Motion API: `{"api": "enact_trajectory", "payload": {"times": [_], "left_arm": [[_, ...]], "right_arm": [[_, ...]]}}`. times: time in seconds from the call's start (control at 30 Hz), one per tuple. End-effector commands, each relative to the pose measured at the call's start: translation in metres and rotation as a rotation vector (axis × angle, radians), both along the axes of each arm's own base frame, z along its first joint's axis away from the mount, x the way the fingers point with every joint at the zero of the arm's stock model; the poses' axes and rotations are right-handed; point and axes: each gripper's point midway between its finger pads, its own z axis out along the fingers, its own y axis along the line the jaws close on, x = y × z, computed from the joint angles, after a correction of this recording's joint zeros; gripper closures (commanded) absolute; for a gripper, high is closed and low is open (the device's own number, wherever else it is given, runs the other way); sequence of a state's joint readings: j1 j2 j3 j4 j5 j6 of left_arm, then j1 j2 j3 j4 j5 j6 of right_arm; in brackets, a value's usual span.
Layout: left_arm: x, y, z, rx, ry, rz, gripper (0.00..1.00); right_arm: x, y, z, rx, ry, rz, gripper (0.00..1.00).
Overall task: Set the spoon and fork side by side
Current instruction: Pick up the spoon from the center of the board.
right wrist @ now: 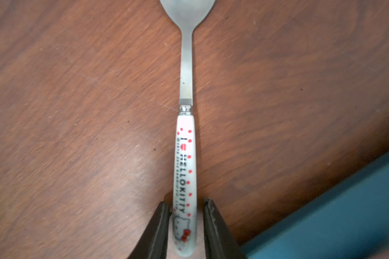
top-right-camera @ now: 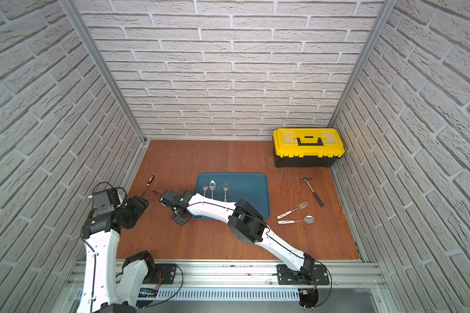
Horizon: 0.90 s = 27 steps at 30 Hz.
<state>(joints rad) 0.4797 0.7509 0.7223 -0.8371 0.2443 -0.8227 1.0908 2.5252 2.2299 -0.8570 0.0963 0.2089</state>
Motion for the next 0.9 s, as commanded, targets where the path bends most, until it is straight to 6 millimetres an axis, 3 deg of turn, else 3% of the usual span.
{"api": "enact_trajectory", "payload": {"times": [0.0, 0.17, 0.43, 0.53, 0.6, 0.87], "left_arm": [[0.002, 0.002, 0.000, 0.020, -0.023, -0.011, 0.30], [0.002, 0.002, 0.001, 0.027, -0.027, -0.016, 0.30], [0.002, 0.001, 0.001, 0.028, -0.027, -0.027, 0.30], [0.003, 0.000, 0.001, 0.028, -0.028, -0.031, 0.30], [0.003, 0.000, 0.001, 0.028, -0.030, -0.031, 0.30], [0.004, 0.000, 0.000, 0.023, -0.029, -0.033, 0.30]], "right_arm": [[-0.009, -0.005, -0.013, -0.059, 0.014, 0.028, 0.72], [-0.021, -0.015, -0.037, -0.164, 0.045, 0.056, 0.79], [-0.016, -0.029, -0.049, -0.220, 0.072, -0.018, 0.78], [-0.021, -0.028, -0.053, -0.201, 0.134, -0.029, 0.92], [-0.022, -0.027, -0.050, -0.174, 0.168, -0.050, 0.97], [-0.021, -0.016, -0.026, -0.011, 0.250, -0.132, 0.98]]}}
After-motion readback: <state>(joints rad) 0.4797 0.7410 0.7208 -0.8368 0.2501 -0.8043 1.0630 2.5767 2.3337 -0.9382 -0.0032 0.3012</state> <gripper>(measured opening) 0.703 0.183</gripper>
